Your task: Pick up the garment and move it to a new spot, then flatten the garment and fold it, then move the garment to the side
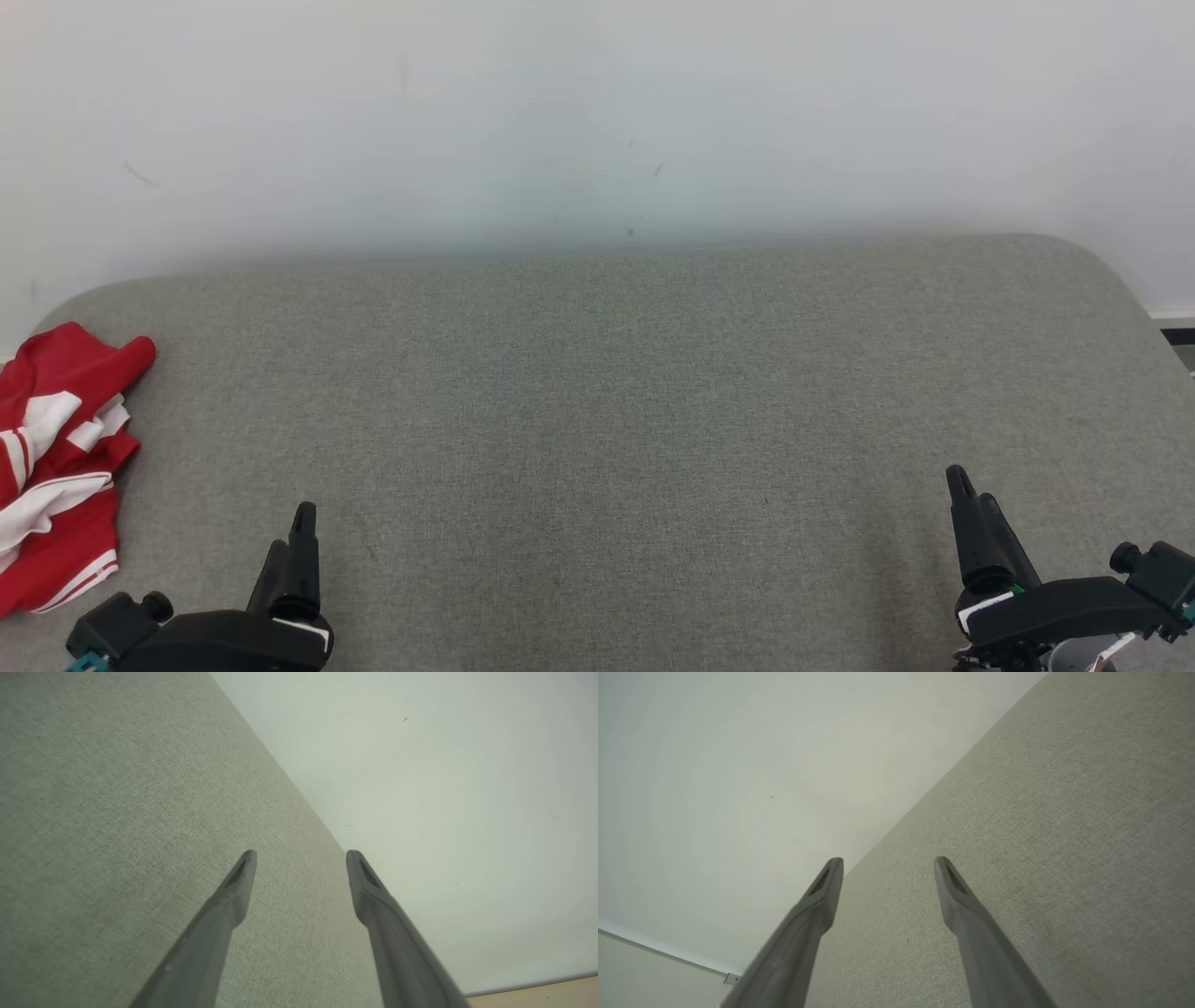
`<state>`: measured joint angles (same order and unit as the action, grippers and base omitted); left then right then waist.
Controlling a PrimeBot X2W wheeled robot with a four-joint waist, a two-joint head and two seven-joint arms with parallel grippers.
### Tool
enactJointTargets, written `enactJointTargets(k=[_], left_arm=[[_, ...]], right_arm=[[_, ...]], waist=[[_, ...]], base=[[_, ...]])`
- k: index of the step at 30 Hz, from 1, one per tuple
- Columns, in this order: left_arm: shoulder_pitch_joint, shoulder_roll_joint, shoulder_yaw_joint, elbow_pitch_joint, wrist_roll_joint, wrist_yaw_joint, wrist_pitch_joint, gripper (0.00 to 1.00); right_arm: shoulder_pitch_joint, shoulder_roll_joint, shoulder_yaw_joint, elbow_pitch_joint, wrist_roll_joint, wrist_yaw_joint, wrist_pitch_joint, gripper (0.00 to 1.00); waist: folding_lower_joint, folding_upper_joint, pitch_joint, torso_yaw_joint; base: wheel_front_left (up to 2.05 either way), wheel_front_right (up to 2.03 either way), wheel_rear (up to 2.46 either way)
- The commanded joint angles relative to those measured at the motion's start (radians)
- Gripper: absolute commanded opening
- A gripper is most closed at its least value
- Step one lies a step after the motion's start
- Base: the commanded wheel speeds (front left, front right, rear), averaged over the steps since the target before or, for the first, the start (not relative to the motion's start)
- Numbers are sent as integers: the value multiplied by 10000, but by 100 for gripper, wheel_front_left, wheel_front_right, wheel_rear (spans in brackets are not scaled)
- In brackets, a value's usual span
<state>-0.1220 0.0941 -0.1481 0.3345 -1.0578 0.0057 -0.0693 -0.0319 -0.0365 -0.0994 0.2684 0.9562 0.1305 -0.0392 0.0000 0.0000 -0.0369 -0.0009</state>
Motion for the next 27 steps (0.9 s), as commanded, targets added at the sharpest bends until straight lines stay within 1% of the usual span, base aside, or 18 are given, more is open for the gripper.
enactJointTargets(k=[1,8,16,27], left_arm=[[-95,156,-89,-107,398,101,-98,100],[-62,371,-400,-112,1476,619,-353,100],[-25,543,-682,-164,2341,958,-590,100],[16,769,-1039,-261,3256,1313,-717,100]], right_arm=[[-139,-107,-95,-157,-442,3,55,100],[-83,-115,-307,-393,-1981,3,405,100],[4,-126,-112,-620,-3055,3,521,100],[77,-137,5,-791,-4033,3,561,100]], waist=[[0,0,-10,3],[0,0,-53,-11],[0,0,-100,-31],[0,0,-198,-21]], base=[[0,0,0],[0,0,0],[0,0,0],[0,0,0]])
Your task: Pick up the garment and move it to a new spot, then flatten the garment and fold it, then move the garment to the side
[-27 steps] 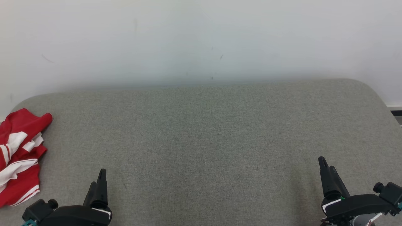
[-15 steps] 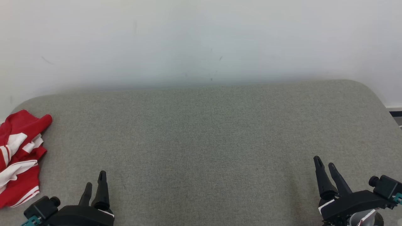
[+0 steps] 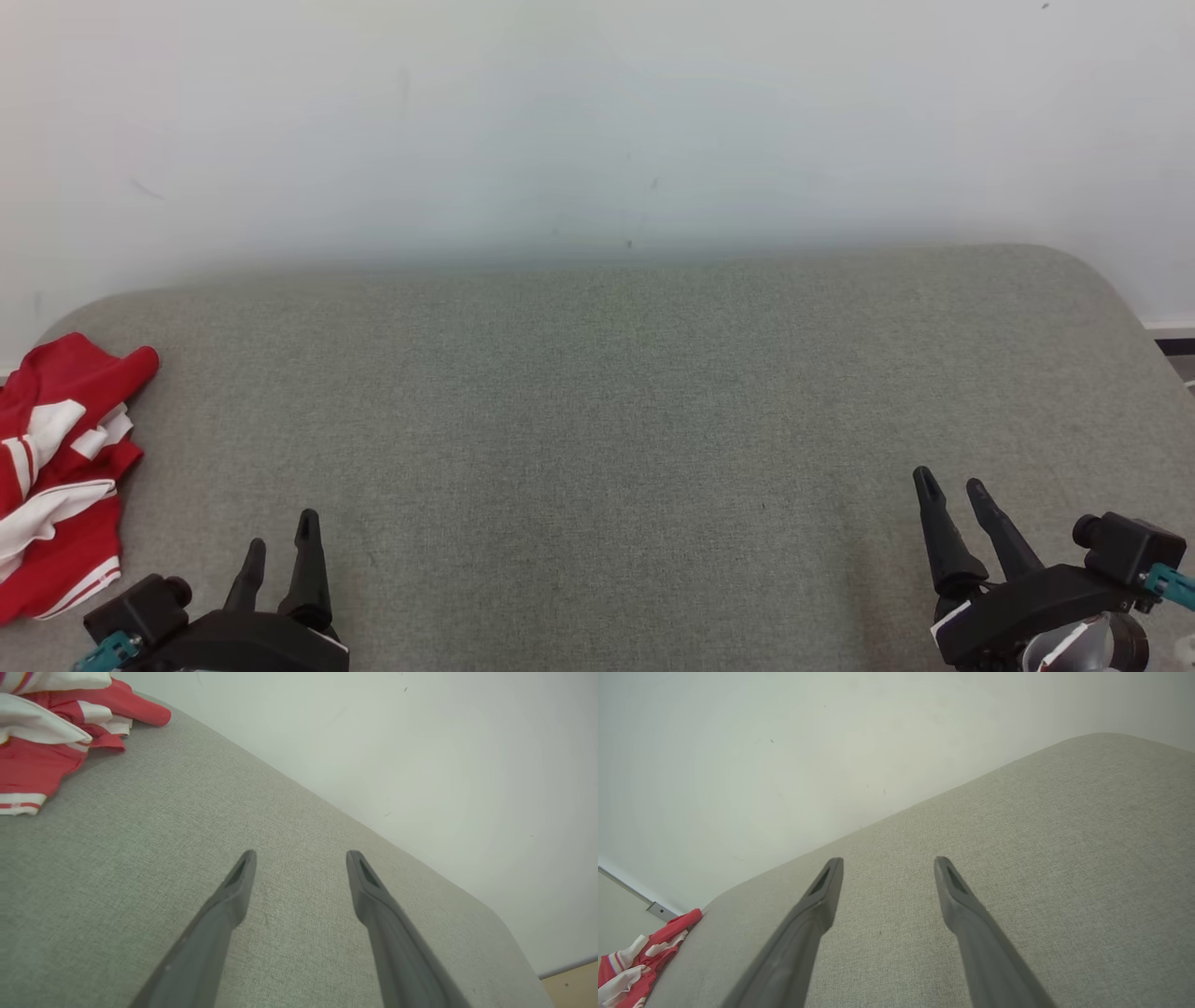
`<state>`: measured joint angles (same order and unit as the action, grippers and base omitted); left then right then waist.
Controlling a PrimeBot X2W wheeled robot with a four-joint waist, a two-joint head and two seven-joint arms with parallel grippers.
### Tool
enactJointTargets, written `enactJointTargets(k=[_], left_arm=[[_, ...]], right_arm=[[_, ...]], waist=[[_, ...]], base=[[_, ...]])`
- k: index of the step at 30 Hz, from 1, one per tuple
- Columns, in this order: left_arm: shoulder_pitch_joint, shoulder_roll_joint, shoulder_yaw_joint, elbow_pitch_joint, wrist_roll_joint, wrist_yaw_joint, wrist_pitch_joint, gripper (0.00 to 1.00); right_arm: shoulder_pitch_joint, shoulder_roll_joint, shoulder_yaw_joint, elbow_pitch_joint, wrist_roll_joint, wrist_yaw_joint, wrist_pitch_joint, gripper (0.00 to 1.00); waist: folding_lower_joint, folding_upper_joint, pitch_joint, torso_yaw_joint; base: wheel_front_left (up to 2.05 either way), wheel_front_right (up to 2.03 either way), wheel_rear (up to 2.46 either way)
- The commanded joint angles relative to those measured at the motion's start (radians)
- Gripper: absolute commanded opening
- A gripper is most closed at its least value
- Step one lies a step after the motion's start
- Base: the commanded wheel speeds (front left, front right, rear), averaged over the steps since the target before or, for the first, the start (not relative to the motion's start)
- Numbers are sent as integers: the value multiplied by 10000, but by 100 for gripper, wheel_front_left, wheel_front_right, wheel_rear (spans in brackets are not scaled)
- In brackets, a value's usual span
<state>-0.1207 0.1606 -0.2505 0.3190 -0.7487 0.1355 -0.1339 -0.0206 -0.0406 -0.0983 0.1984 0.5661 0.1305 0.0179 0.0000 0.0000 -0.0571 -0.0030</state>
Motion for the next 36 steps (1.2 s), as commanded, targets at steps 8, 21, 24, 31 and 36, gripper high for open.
enactJointTargets(k=[8,21,24,31,36], left_arm=[[139,276,-167,-148,667,273,-175,100],[259,518,-395,-240,1518,784,-321,100],[282,558,-419,-243,1608,886,-341,100],[369,690,-338,-199,1815,1077,-452,100],[350,874,-540,-175,2077,939,-506,100]], right_arm=[[10,-102,76,-173,-897,3,4,100],[54,-111,76,-282,-2026,3,-94,100],[45,-113,97,-270,-2237,3,-108,100],[45,-118,120,-222,-2717,4,-197,100],[36,-122,61,-166,-3134,4,-275,100]], waist=[[0,0,-93,-45],[0,0,-159,-70],[0,0,-167,-65],[0,0,-190,-62],[0,0,-217,-46]], base=[[0,0,0],[0,0,0],[0,0,0],[0,0,0],[0,0,0]])
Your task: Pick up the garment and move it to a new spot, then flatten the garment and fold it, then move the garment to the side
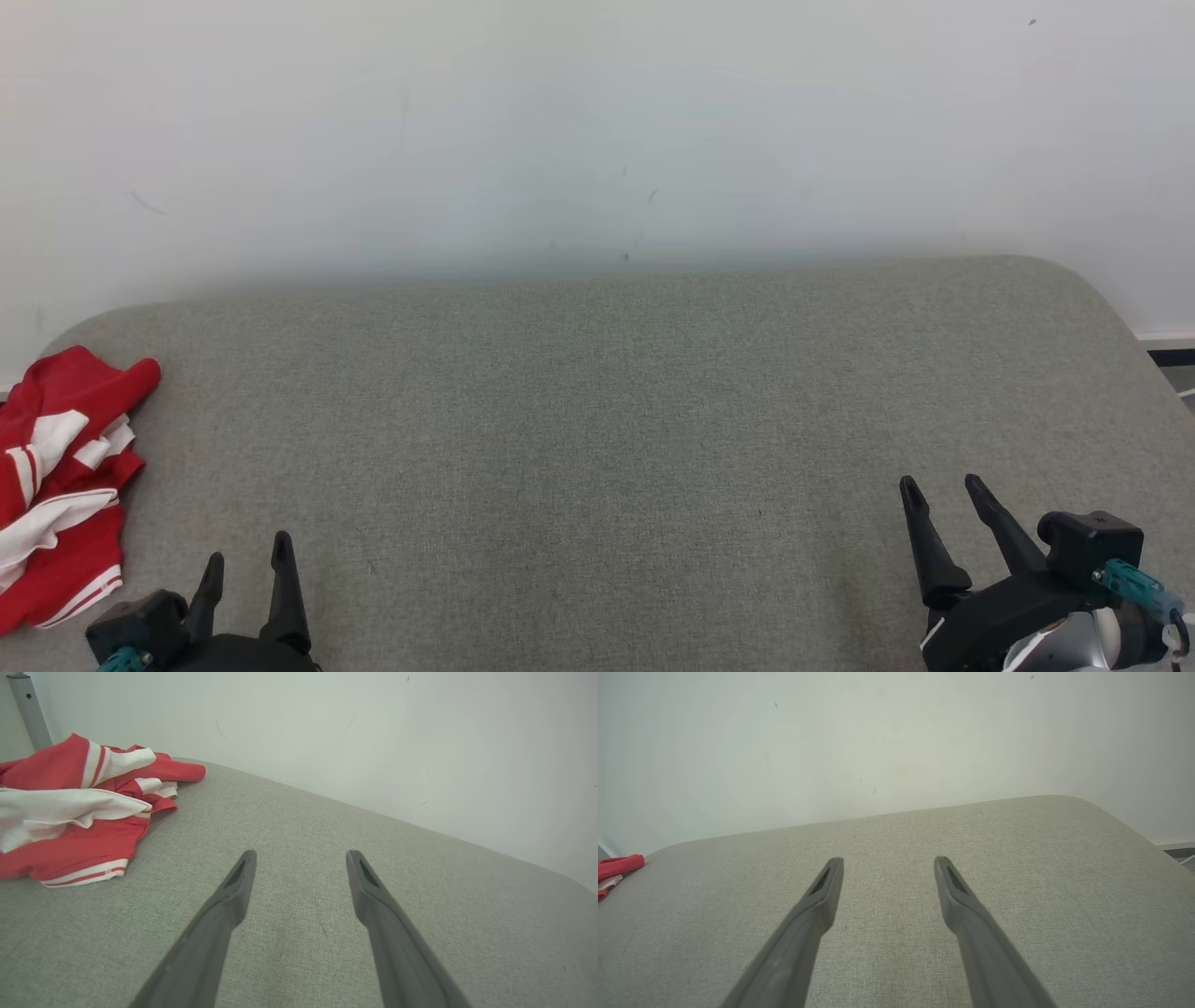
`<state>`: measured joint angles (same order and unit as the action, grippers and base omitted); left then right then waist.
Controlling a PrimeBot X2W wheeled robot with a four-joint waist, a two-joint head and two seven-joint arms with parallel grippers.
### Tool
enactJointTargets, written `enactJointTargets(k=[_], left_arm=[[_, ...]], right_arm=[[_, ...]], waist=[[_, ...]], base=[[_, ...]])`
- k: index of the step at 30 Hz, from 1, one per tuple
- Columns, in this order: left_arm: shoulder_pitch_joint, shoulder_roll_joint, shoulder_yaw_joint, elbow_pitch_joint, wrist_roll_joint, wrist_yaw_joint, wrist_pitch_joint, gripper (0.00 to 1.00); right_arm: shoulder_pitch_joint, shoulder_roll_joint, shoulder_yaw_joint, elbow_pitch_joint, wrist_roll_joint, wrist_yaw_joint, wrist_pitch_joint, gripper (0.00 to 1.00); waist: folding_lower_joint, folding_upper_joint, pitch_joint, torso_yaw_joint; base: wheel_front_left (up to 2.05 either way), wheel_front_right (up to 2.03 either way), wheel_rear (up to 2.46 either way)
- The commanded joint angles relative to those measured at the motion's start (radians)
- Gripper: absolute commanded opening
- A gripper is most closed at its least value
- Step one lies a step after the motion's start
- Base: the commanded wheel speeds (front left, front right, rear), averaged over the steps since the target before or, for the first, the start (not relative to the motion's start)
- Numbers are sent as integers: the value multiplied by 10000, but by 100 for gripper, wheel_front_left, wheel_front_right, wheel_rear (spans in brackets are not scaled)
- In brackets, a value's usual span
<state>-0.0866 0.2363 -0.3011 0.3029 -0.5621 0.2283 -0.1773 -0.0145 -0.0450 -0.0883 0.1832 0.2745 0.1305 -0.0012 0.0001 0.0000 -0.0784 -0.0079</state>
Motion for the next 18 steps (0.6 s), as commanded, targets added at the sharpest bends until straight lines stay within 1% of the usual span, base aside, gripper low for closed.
enactJointTargets(k=[1,10,18], left_arm=[[-2,139,-72,-8,272,0,-93,100],[-64,321,-253,-19,619,-41,-301,100],[-68,362,-424,50,857,35,-396,100]], right_arm=[[-28,-75,-4,-7,-280,4,-98,100],[-35,-81,137,12,-805,4,-173,100],[-44,-86,193,61,-1130,2,-233,100]], waist=[[-1,0,-8,7],[-1,0,-41,19],[-1,0,-88,4]], base=[[0,0,0],[0,0,0],[0,0,0]])
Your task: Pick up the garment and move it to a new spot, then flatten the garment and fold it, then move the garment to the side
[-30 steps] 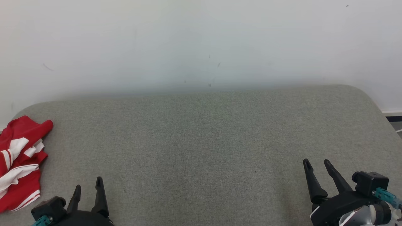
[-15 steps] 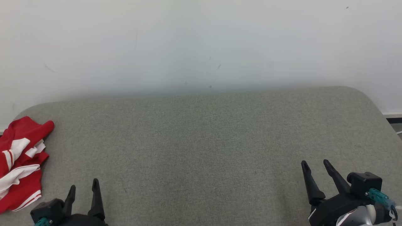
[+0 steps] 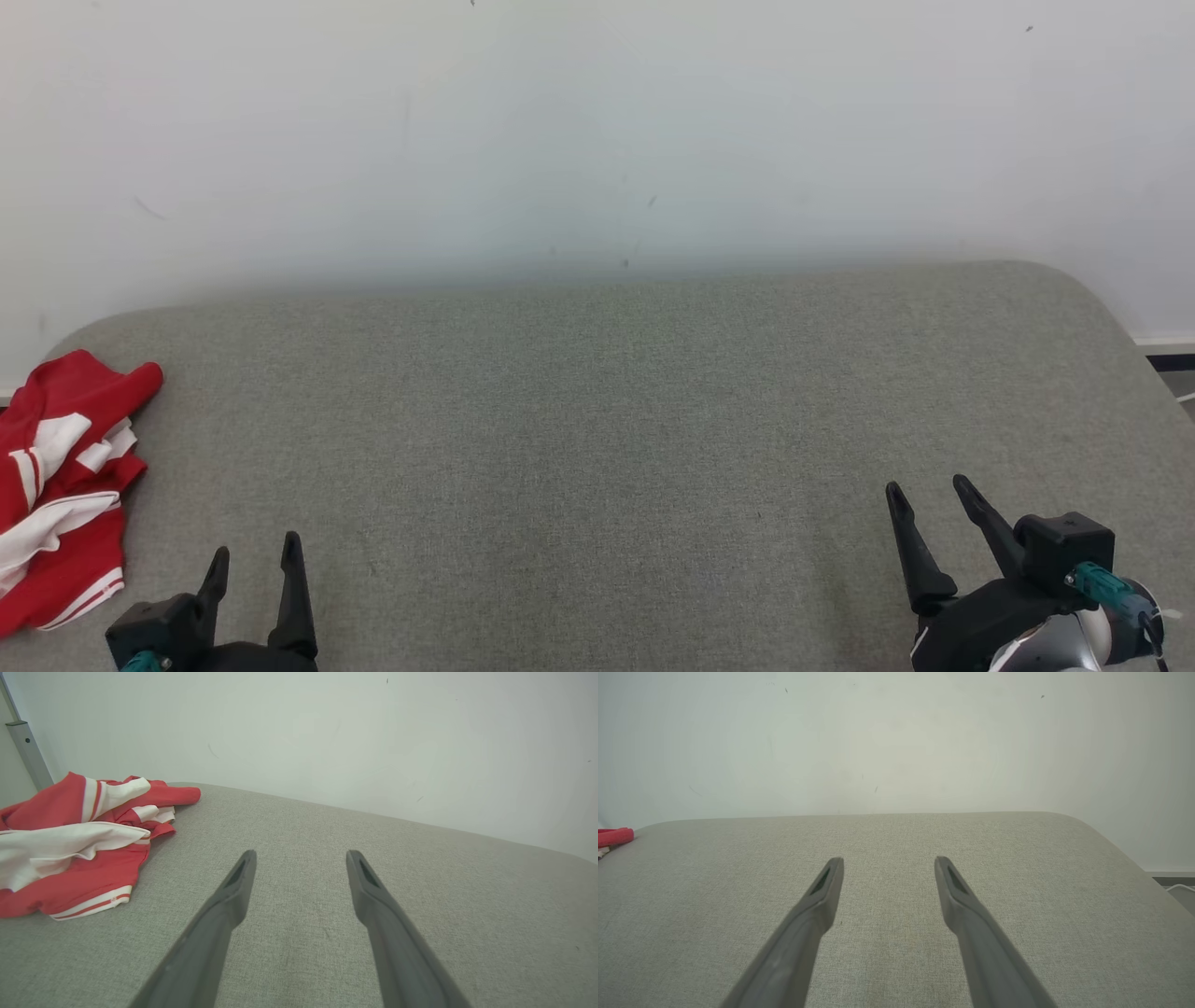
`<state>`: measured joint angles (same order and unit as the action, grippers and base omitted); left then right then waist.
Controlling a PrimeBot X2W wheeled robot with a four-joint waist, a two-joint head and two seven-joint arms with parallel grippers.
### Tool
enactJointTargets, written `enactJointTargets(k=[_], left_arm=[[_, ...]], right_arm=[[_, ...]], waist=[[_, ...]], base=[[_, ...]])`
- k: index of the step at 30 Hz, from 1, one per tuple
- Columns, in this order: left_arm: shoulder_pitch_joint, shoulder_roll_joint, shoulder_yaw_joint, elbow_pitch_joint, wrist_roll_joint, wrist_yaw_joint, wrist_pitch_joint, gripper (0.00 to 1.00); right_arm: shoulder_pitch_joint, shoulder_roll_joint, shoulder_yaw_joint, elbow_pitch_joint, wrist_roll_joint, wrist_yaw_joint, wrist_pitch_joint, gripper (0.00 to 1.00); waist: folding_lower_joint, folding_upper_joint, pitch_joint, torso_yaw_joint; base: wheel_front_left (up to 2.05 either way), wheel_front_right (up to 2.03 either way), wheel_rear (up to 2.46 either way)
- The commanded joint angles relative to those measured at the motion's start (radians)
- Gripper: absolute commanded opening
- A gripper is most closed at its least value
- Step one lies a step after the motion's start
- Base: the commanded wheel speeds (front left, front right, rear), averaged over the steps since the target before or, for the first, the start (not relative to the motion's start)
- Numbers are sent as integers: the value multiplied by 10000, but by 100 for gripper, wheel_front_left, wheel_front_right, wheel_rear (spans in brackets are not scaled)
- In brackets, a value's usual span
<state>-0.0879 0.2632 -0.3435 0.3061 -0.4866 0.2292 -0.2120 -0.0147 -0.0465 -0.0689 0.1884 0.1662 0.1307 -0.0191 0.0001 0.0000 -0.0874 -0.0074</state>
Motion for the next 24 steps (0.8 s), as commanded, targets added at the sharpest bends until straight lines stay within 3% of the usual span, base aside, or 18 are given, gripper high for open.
enactJointTargets(k=[1,15,24], left_arm=[[-62,97,-11,25,62,18,-21,100],[-59,88,-35,46,-119,117,-36,100],[-136,186,-50,11,-76,151,-59,100]], right_arm=[[-46,-71,-1,18,-32,0,-59,100],[-41,-69,-55,74,95,0,-98,100],[21,-66,33,35,233,0,-154,100]], waist=[[-1,0,1,-3],[-1,0,23,60],[-1,0,65,727]], base=[[0,0,0],[0,0,0],[0,0,0]])
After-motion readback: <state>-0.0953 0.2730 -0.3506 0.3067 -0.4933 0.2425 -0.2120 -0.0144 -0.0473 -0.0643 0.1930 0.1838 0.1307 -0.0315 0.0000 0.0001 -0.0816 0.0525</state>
